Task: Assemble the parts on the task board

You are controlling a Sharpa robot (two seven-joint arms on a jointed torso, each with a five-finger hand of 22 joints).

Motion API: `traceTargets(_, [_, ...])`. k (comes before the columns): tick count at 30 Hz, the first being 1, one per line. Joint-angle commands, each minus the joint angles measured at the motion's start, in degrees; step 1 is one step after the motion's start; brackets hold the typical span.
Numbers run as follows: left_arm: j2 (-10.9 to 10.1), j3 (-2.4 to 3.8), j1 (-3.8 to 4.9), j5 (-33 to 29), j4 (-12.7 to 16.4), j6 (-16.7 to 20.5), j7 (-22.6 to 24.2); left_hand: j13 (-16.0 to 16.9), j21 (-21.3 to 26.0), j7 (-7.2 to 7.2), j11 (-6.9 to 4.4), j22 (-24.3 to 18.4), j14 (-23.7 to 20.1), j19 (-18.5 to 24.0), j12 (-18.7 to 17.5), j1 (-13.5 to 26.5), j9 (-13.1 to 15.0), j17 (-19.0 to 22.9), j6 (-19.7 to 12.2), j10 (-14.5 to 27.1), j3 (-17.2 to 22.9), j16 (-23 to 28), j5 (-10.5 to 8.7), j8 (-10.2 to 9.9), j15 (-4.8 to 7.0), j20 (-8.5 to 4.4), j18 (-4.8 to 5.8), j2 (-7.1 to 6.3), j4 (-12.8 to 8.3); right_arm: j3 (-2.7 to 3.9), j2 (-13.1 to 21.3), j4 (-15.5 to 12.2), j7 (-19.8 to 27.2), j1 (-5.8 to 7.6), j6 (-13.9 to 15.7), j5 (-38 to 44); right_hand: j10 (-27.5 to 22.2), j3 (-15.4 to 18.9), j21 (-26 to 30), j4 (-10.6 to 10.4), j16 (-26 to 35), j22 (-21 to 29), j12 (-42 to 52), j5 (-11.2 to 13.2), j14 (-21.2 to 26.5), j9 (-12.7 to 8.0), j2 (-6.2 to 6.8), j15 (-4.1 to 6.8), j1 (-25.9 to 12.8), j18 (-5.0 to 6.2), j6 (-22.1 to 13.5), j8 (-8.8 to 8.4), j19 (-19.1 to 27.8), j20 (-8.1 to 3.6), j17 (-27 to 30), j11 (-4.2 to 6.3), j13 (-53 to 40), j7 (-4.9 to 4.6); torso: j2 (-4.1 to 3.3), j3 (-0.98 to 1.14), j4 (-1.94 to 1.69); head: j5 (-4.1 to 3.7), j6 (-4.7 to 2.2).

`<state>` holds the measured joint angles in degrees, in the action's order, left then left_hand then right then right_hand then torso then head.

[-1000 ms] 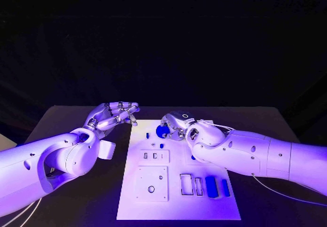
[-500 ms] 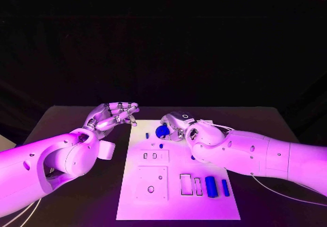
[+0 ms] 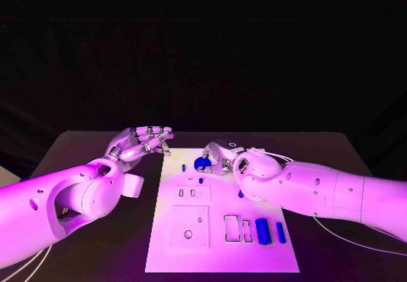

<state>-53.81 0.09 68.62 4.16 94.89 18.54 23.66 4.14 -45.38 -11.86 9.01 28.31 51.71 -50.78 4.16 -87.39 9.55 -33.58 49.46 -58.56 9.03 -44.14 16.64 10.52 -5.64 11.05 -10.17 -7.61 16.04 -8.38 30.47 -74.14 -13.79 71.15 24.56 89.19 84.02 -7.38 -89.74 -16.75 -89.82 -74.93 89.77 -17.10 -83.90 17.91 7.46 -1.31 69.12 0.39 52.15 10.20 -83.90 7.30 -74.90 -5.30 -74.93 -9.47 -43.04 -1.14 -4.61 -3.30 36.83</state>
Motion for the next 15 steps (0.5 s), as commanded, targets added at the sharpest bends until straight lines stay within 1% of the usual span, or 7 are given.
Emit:
traceTargets(1, [0.0,0.03,0.04,0.0,0.1,-0.8,0.3,0.0,-0.4,-0.03,0.14,0.1,-0.4,0.5,0.2,-0.5,0.1,0.1,-0.3,0.4,0.3,-0.3,-0.26,-0.1,0.0,-0.07,-0.19,-0.19,0.1,-0.11,0.0,0.0,0.5,-0.14,-2.5,-1.2,6.0,-0.6,-0.3,0.0,-0.2,-15.1,0.2,-0.3,-6.1,0.2,-0.67,0.5,-0.4,-0.39,0.4,0.26,-6.1,-0.45,-15.1,0.41,-15.1,0.05,-0.01,0.02,-0.07,-0.04,0.02])
traceTargets(3, [0.0,0.03,0.04,0.0,0.1,-0.8,0.3,0.0,-0.4,-0.03,0.14,0.1,-0.4,0.5,0.2,-0.5,0.1,0.1,-0.3,0.4,0.3,-0.3,-0.26,-0.1,0.0,-0.07,-0.19,-0.19,0.1,-0.11,0.1,0.2,0.3,-0.14,-2.6,-1.3,6.0,-0.8,-0.3,0.0,-0.2,-15.1,0.2,-0.4,-6.1,0.2,-0.89,0.57,-0.6,-0.39,0.6,0.32,-6.1,-0.53,-15.1,0.48,-15.1,0.11,-0.01,0.01,-0.06,-0.04,0.01])
traceTargets(10, [0.0,0.03,0.03,0.0,0.1,-0.7,0.2,0.0,-0.5,-0.05,0.17,0.2,-0.5,0.7,0.2,-0.5,0.1,0.1,-0.3,0.5,0.3,-0.3,-0.27,-0.1,-0.03,-0.04,-0.19,-0.19,0.1,-0.11,0.4,0.1,-0.2,-0.14,-2.5,-1.3,6.0,-0.9,-0.3,0.0,-0.2,-15.1,0.2,-0.4,-6.1,0.2,-0.96,0.59,-0.7,-0.39,0.6,0.32,-6.1,-0.55,-15.1,0.49,-15.1,0.13,-0.03,0.0,0.0,-0.02,-0.07])
traceTargets(13, [0.0,0.03,0.03,0.0,0.1,-0.8,0.2,0.0,-0.5,-0.05,0.17,0.2,-0.5,0.7,0.2,-0.5,0.1,0.1,-0.3,0.5,0.3,-0.3,-0.27,-0.1,-0.03,-0.04,-0.19,-0.19,0.1,-0.11,1.2,-0.7,-0.2,-0.14,-2.1,-1.2,6.0,-0.9,-0.3,0.0,-0.2,-15.1,0.2,-0.4,-6.1,0.2,-0.96,0.6,-0.7,-0.39,0.6,0.32,-6.1,-0.55,-15.0,0.5,-15.1,0.13,0.01,-0.01,-0.03,-0.06,-0.15])
traceTargets(15, [-0.1,0.03,0.02,0.0,0.0,-0.8,0.2,0.0,-0.5,-0.05,0.17,0.2,-0.5,0.7,0.2,-0.5,0.1,0.1,-0.3,0.5,0.3,-0.3,-0.27,-0.1,-0.03,-0.04,-0.19,-0.19,0.1,-0.11,2.0,-1.5,-0.2,-0.14,-1.7,-1.1,6.0,-1.0,-0.3,0.1,-0.2,-15.1,0.2,-0.4,-6.1,0.2,-0.89,0.61,-0.7,-0.39,0.5,0.31,-6.1,-0.57,-15.1,0.51,-15.1,0.14,0.04,0.03,0.0,-0.03,-0.16])
